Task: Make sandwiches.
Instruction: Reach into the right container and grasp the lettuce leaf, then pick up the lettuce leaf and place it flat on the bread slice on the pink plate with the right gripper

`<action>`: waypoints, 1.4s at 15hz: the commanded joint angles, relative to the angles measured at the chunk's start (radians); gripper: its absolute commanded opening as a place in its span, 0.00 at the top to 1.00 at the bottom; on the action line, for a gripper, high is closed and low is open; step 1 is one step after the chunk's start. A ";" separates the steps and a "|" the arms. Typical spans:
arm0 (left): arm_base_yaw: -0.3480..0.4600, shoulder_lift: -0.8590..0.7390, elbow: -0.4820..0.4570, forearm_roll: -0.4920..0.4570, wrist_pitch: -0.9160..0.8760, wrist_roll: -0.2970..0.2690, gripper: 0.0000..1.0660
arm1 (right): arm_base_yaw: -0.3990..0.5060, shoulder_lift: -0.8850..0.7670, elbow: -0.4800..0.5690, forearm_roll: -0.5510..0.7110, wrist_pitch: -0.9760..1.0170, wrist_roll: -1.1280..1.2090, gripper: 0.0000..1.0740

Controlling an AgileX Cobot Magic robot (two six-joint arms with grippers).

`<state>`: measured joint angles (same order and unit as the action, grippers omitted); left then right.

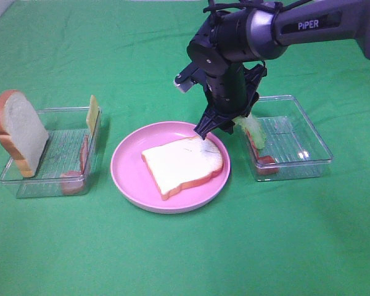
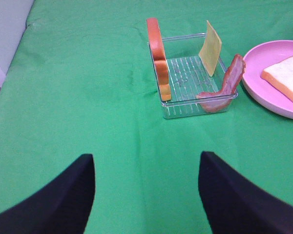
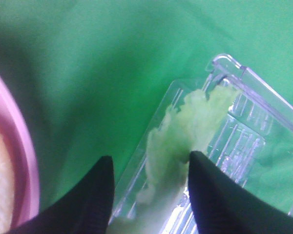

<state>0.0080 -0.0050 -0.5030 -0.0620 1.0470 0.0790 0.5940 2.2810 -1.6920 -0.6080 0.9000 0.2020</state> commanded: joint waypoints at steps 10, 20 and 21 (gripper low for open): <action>0.001 -0.018 0.002 0.002 -0.008 -0.002 0.43 | 0.000 -0.027 -0.040 -0.001 0.047 0.005 1.00; 0.001 -0.018 0.002 0.002 -0.008 -0.002 0.43 | 0.000 -0.058 -0.048 0.001 0.092 0.004 1.00; 0.001 -0.018 0.002 0.002 -0.008 -0.002 0.43 | 0.000 -0.085 -0.048 0.001 0.088 0.006 1.00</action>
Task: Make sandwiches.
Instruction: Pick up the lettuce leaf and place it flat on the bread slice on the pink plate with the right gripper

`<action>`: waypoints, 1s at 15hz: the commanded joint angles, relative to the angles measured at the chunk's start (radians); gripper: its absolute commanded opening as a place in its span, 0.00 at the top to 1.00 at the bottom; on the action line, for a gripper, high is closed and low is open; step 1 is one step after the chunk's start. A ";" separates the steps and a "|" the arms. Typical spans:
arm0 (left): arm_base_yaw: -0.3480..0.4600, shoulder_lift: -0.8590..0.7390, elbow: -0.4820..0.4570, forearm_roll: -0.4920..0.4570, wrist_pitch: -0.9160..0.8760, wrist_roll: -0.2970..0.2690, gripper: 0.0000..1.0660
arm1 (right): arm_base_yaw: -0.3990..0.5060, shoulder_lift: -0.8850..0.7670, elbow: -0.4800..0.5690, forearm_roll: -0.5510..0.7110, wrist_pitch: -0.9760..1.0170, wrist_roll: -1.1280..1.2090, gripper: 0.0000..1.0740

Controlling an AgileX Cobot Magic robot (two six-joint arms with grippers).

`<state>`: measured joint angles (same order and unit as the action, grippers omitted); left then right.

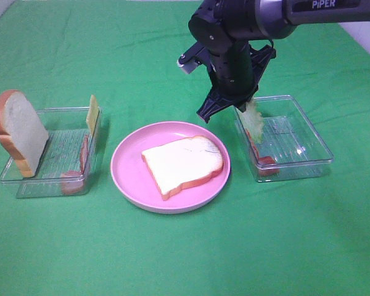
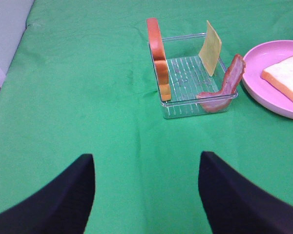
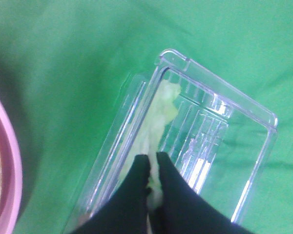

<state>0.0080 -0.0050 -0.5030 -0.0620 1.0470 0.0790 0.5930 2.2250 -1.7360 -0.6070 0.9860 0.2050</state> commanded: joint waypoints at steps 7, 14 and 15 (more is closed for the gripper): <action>0.001 -0.018 0.002 0.002 -0.008 -0.002 0.43 | 0.001 -0.182 -0.004 0.153 -0.020 -0.027 1.00; 0.001 -0.018 0.002 0.002 -0.008 -0.002 0.43 | 0.001 -0.200 -0.002 0.881 0.005 -0.468 1.00; 0.001 -0.018 0.002 0.002 -0.008 -0.002 0.43 | 0.001 -0.173 -0.002 0.949 0.019 -0.502 1.00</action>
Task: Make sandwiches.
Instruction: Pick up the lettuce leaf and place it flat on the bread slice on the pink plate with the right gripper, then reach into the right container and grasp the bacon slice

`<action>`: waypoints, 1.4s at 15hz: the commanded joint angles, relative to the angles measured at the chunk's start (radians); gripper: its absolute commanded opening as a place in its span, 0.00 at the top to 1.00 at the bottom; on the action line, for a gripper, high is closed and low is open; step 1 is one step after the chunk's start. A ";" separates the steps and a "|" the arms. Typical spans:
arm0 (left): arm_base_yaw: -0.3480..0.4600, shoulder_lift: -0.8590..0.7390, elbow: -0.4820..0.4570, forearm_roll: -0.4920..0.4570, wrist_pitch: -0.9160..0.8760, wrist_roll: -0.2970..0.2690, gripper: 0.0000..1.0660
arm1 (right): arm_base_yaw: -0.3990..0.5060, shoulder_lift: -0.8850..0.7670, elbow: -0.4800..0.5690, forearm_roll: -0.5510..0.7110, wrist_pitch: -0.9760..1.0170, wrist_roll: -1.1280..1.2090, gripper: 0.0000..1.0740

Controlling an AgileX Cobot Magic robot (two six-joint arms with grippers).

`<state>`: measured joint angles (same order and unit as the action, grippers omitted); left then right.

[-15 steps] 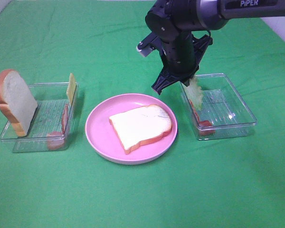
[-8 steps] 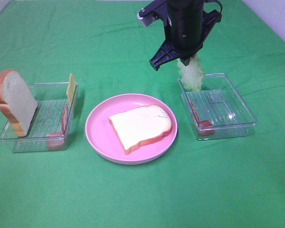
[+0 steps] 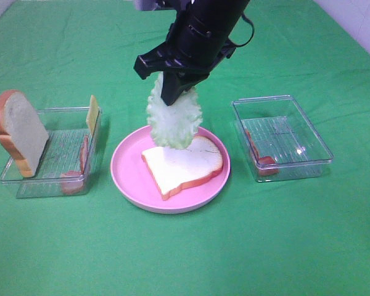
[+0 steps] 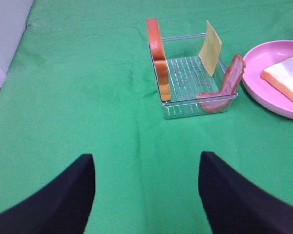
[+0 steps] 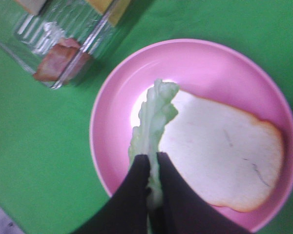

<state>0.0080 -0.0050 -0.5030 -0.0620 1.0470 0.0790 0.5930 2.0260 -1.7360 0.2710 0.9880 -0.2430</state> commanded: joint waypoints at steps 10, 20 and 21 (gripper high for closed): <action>0.001 -0.018 0.002 0.002 -0.008 -0.002 0.43 | 0.001 0.186 -0.002 -0.100 -0.068 0.109 0.68; 0.001 -0.018 0.002 0.002 -0.008 -0.002 0.43 | -0.004 0.030 -0.003 -0.469 0.050 0.403 0.36; 0.001 -0.018 0.002 0.002 -0.008 -0.002 0.43 | -0.019 0.006 -0.003 -0.470 0.154 0.428 0.36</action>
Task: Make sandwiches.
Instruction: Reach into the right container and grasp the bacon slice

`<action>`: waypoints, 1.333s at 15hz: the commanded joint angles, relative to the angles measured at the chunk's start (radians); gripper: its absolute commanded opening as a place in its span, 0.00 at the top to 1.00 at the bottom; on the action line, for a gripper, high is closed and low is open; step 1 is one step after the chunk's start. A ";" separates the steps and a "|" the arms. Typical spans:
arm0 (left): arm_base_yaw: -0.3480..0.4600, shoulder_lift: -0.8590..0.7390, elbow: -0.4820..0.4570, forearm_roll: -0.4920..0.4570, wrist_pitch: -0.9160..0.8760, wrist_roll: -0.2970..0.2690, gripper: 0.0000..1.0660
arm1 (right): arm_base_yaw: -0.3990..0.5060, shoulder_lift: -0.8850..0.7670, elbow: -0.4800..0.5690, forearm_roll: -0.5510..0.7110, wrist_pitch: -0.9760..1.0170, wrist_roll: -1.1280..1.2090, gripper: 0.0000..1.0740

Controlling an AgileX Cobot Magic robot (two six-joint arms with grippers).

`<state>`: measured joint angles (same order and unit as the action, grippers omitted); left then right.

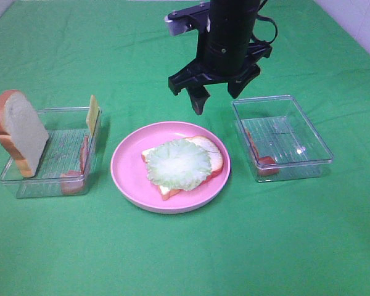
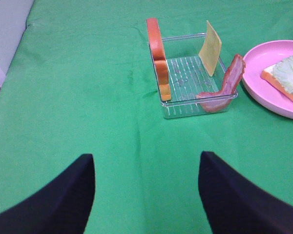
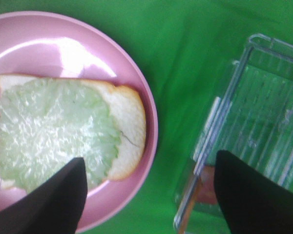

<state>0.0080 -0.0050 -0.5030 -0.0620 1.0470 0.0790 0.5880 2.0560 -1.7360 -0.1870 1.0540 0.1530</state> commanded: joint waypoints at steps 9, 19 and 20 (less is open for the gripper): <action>0.001 -0.018 0.002 0.002 -0.008 -0.002 0.43 | -0.090 0.056 -0.001 0.113 0.239 0.051 0.36; 0.001 -0.018 0.002 0.002 -0.008 -0.002 0.43 | -0.113 0.075 0.072 0.101 0.225 0.029 0.54; 0.001 -0.018 0.002 0.002 -0.008 -0.002 0.43 | -0.113 0.075 0.072 0.100 0.225 0.023 0.66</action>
<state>0.0080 -0.0050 -0.5030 -0.0620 1.0470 0.0790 0.4770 2.1290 -1.6710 -0.0790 1.2140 0.1860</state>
